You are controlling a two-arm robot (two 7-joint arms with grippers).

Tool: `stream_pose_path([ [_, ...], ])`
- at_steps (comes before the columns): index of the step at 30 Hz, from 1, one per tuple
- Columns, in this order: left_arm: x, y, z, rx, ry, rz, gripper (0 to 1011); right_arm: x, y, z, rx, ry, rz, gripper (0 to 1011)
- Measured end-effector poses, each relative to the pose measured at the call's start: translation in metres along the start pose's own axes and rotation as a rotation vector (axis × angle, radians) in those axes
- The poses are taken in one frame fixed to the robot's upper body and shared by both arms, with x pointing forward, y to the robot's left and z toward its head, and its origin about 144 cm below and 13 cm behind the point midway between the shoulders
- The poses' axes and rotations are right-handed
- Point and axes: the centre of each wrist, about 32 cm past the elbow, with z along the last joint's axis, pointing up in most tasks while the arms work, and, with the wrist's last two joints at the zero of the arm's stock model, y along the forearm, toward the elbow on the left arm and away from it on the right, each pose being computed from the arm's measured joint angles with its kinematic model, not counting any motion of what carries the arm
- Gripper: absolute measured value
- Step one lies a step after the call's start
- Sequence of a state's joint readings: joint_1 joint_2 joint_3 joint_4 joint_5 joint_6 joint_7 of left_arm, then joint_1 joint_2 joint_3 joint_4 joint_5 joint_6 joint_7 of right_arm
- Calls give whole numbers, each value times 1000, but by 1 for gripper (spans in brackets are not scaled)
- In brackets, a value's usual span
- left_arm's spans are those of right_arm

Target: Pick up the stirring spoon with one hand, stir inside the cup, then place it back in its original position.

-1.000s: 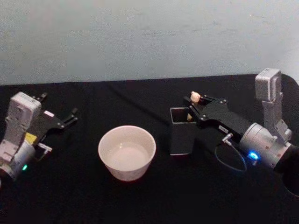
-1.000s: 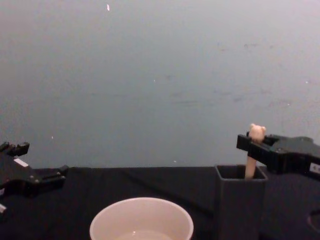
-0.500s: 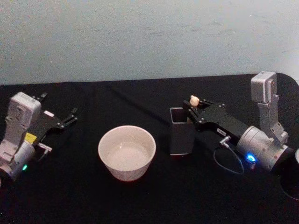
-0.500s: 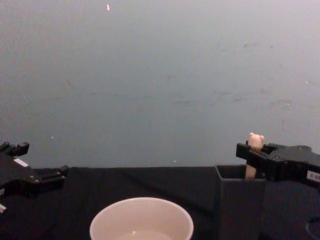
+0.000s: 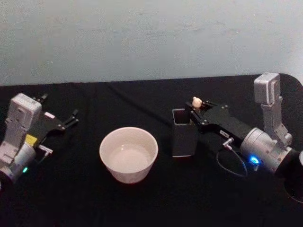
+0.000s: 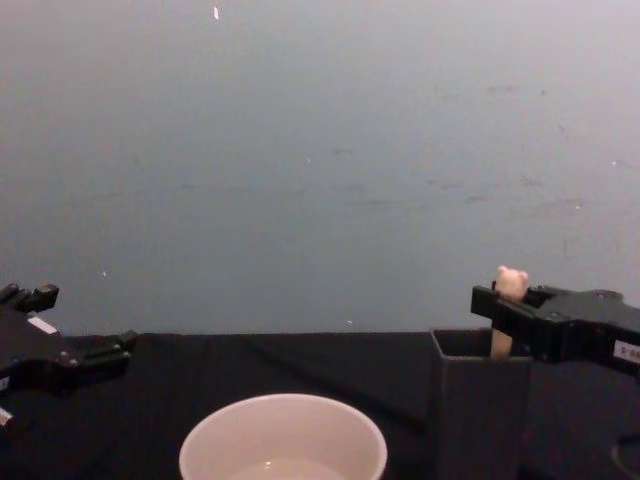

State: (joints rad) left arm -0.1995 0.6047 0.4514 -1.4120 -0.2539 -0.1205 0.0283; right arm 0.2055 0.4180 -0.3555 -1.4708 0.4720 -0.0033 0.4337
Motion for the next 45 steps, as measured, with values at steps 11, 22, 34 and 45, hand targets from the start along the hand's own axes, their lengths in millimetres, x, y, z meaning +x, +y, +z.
stream_pose_path([
  [11,0,0,0,0,0,0,1001,0,0,1,2,0,1,526],
  [22,0,0,0,0,0,0,1001,0,0,1,4,0,2,864],
  [34,0,0,0,0,0,0,1001,2,2,10,77,-21,-19,1002],
  [45,0,0,0,0,0,0,1001,14,3,20,156,-105,-343,1003],
])
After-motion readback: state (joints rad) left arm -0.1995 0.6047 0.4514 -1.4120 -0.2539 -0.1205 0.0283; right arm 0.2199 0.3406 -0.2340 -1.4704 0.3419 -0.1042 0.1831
